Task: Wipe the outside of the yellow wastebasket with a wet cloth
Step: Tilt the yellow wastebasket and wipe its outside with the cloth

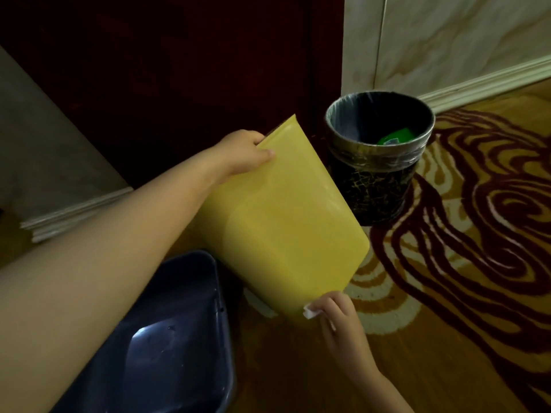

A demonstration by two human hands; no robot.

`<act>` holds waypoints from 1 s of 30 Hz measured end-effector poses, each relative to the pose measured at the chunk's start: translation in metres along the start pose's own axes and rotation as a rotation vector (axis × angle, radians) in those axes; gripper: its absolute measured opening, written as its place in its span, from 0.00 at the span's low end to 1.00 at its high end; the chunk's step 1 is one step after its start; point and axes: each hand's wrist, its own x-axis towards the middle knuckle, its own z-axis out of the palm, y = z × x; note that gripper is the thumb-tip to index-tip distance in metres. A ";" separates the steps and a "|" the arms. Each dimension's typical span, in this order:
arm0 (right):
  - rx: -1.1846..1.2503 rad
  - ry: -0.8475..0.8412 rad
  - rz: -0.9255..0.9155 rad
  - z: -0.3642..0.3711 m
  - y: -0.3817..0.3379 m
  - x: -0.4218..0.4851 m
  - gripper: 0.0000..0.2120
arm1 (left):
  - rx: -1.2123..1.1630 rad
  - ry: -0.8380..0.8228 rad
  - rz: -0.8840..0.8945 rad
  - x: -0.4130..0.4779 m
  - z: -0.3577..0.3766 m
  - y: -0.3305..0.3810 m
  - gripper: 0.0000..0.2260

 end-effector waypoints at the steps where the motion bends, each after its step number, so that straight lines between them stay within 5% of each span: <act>1: 0.008 0.003 0.006 -0.002 -0.002 -0.001 0.15 | 0.055 0.029 0.009 0.001 0.003 0.006 0.11; 5: 0.093 0.150 0.069 -0.013 -0.019 0.007 0.13 | 0.047 0.116 -0.046 -0.001 0.010 0.014 0.09; 10: 0.204 0.392 0.181 -0.039 -0.048 0.035 0.20 | -0.158 0.138 0.103 -0.040 -0.004 -0.007 0.07; 16: 0.256 0.462 0.041 -0.058 -0.090 0.060 0.10 | -0.449 -0.063 0.090 -0.082 -0.008 -0.070 0.04; 22: 0.233 0.584 0.061 -0.060 -0.114 0.080 0.11 | -0.576 -0.204 0.091 -0.089 -0.021 -0.106 0.18; 24: 0.178 0.647 0.049 -0.066 -0.119 0.099 0.07 | -0.575 -0.279 0.084 -0.090 -0.028 -0.110 0.16; 28: 0.028 0.413 0.141 -0.055 -0.121 0.127 0.05 | -0.618 -0.427 0.123 -0.088 -0.040 -0.096 0.29; 30: -0.011 0.392 0.131 -0.045 -0.122 0.127 0.06 | -0.615 -0.384 0.130 -0.083 -0.043 -0.072 0.24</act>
